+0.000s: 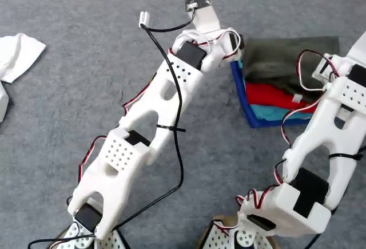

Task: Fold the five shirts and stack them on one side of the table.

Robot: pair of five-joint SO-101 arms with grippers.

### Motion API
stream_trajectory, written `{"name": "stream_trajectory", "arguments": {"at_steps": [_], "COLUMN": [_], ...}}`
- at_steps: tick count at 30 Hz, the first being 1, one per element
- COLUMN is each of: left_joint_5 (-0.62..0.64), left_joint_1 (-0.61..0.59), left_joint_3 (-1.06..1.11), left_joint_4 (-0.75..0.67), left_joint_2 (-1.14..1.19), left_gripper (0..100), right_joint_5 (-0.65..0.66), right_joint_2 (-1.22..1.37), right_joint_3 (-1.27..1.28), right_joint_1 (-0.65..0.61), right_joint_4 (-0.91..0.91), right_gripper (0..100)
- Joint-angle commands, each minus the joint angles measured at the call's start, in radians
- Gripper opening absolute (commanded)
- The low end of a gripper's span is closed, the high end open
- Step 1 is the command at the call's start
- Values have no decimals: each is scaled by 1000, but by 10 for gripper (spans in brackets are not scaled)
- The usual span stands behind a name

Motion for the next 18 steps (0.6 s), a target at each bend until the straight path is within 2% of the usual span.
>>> {"name": "stream_trajectory", "arguments": {"at_steps": [1, 4, 8, 10, 13, 16, 17, 18], "left_joint_5": [8, 6, 5, -21, -84, -149, -178, -195], "left_joint_1": [-14, -38, -103, -160, -288, -451, -511, -574], "left_joint_3": [-14, -28, -167, -224, -272, -275, -276, -281], "left_joint_4": [6, 21, 147, 198, 267, 365, 402, 440], "left_joint_2": [-18, -18, -12, -8, -8, -18, -18, -18], "left_gripper": [160, 160, 158, 157, 157, 157, 157, 157], "right_joint_5": [57, 57, 49, 51, 55, 49, 49, 48], "right_joint_2": [-54, -56, -59, -70, -99, -133, -142, -150], "right_joint_3": [-8, -12, -25, -42, -53, -79, -85, -87], "right_joint_1": [18, 21, 38, 39, 33, 16, 5, -8], "right_joint_4": [-21, -20, -15, 17, 40, 37, 38, 40], "right_gripper": [540, 548, 546, 507, 317, 9, 3, 61]}}
